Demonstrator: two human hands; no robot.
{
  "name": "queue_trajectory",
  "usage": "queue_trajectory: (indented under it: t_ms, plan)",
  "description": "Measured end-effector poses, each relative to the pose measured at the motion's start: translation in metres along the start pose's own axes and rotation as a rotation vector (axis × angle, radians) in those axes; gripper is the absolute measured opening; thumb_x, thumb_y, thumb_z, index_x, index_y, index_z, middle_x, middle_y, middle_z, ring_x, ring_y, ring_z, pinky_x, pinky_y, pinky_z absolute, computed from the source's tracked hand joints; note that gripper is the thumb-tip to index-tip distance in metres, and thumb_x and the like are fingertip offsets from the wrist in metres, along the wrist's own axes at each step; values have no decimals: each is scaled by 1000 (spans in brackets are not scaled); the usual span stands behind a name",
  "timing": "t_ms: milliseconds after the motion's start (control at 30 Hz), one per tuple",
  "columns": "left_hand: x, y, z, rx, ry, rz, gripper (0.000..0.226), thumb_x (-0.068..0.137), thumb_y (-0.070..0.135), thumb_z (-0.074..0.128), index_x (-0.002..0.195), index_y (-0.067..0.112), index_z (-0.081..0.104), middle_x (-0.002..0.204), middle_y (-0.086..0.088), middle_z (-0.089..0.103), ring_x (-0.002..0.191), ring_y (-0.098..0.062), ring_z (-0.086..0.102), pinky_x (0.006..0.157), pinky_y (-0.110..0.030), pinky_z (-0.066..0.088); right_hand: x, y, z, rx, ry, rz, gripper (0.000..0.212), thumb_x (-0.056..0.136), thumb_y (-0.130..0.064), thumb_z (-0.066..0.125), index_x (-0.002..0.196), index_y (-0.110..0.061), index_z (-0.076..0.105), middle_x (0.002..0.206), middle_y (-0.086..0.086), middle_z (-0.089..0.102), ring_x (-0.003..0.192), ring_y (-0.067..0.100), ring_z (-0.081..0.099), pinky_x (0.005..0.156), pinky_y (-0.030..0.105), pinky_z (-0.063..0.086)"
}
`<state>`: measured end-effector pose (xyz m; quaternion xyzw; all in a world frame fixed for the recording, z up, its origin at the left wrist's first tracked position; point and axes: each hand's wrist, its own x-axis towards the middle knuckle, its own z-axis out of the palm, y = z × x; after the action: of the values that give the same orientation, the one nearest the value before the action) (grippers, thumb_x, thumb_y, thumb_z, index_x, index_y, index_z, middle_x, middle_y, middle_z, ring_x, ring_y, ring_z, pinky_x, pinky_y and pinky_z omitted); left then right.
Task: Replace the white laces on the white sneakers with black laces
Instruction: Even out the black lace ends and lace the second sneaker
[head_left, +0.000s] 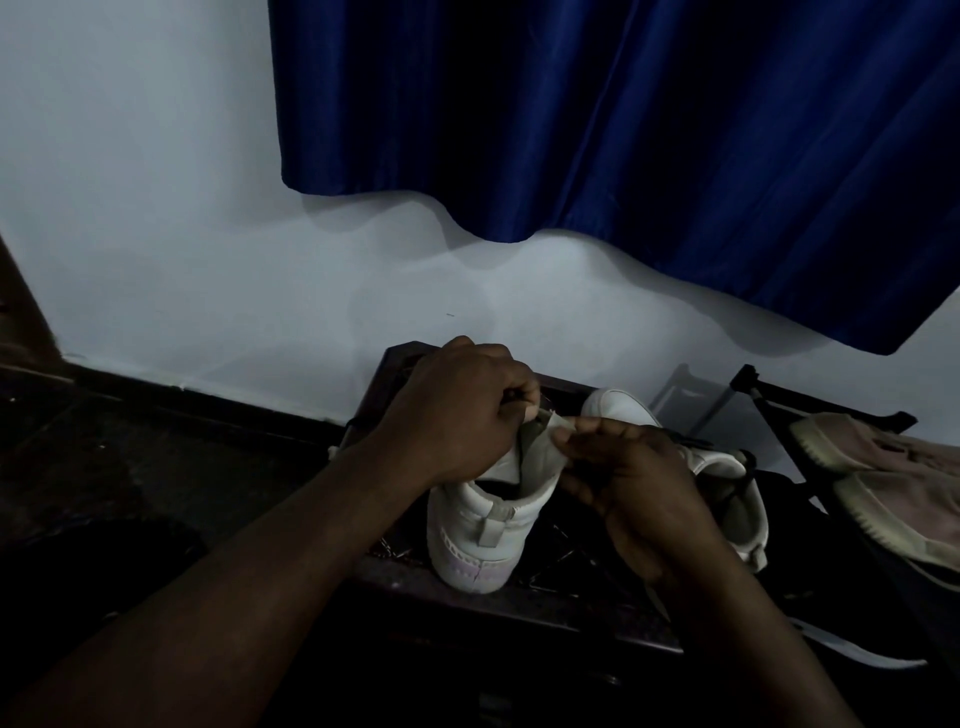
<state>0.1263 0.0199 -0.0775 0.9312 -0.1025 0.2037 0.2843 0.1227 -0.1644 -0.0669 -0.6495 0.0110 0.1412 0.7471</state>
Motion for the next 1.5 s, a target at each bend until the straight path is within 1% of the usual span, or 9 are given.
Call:
queue_trajectory:
  t_ms: [233,467,667,767,867,1033,1200,1367,1500]
  plan:
    - [1,2,-2,9,-21,-15,7,93,37,66,88,37,70,97,18,65,93,-6,53,91,-31,43,2,2,-1,5,-8,-5,22,93,4,64,79,-8,77,87,13,78,79,21,75,79,33,62]
    - [0,4,-2,57,-73,-14,8,94,35,62,90,36,70,105,16,63,99,-9,51,93,-38,45,3,5,-2,7,-18,-23,43,94,6,61,61,-15,79,81,9,78,74,16,76,69,28,62]
    - [1,4,2,-14,-83,-22,9,95,33,64,90,34,70,102,15,56,99,-11,48,93,-42,46,3,7,-1,-57,-6,-74,15,94,-3,67,84,-6,78,95,19,78,87,25,75,79,34,63]
    - [1,5,3,-1,-66,-16,10,96,33,63,88,32,69,100,16,54,99,-11,47,93,-42,46,5,12,-2,-8,12,-70,22,100,-14,61,91,-5,80,108,22,77,101,32,75,95,45,59]
    - [1,5,3,-5,-56,-31,11,95,33,64,87,32,69,101,17,54,99,-9,46,95,-40,45,8,16,-3,-20,26,-58,27,106,-7,48,112,8,69,112,23,76,107,38,73,95,46,59]
    - [1,6,3,-13,-28,-41,10,93,32,67,85,32,72,105,18,58,100,-8,47,95,-39,45,8,20,1,-106,52,-56,19,101,3,53,101,-1,72,99,24,75,88,33,70,79,40,60]
    - [1,7,3,6,-11,-40,9,92,34,69,84,32,72,107,19,61,100,-7,47,94,-35,43,13,22,9,-111,65,-46,13,101,0,55,104,4,67,94,24,68,86,35,60,79,48,50]
    - [0,7,1,77,2,-32,10,91,39,69,84,33,72,110,20,61,100,-6,48,93,-34,43,16,18,13,-228,150,-150,11,90,-8,61,82,-13,65,78,15,63,74,29,53,66,43,43]
    - [0,8,-1,87,-9,-34,9,90,37,70,83,32,71,111,20,61,103,-9,48,95,-39,44,17,5,9,-4,238,-180,33,103,-1,46,75,-16,57,77,4,68,65,20,52,63,34,44]
